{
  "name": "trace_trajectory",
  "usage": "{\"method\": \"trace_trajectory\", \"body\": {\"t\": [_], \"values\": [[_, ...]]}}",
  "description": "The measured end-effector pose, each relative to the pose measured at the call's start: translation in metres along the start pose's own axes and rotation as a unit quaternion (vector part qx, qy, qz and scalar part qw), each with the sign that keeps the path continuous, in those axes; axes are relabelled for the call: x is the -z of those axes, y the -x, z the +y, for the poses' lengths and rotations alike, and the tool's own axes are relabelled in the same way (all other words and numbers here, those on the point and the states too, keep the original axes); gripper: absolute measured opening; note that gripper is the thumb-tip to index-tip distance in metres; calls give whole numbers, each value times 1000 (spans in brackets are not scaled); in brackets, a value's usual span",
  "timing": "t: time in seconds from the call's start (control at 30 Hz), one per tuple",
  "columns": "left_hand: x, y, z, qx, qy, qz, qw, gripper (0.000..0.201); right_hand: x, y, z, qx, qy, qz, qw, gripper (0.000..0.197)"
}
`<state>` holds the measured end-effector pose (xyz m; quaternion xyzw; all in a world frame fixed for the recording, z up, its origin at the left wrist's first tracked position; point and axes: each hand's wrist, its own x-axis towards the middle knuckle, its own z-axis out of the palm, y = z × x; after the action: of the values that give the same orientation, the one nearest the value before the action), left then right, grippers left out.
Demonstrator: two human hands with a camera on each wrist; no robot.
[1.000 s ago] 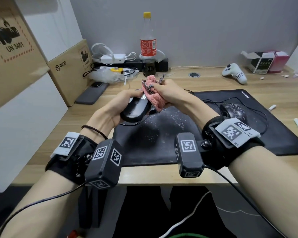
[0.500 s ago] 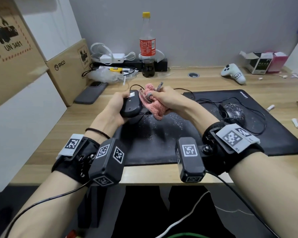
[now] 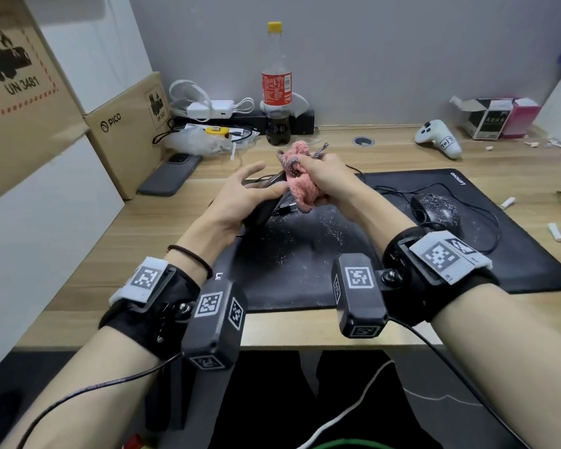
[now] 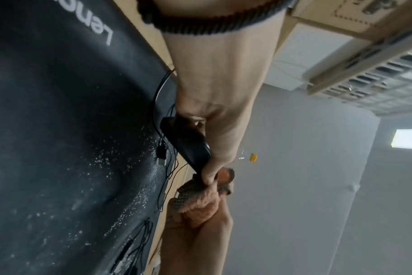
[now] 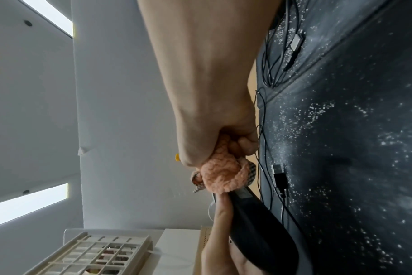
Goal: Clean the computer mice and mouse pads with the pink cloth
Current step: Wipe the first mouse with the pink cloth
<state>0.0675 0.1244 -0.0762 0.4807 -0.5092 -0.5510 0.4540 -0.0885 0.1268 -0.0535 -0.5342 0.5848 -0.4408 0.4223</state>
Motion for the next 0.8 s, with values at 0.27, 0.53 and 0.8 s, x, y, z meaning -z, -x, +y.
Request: {"method": "trace_trajectory", "body": {"t": [0.27,0.53,0.8], "values": [[3,-3,6,-142,-111,28,983,66,-8,7,-7,44,16,7,999,25],[-1,-9,-1,-166,-64,75,981,62,-7,10,-10,53,19,-8,998,26],[-7,-3,5,16,210,-45,976,30,-13,-5,0,14,-50,151,987,38]]}}
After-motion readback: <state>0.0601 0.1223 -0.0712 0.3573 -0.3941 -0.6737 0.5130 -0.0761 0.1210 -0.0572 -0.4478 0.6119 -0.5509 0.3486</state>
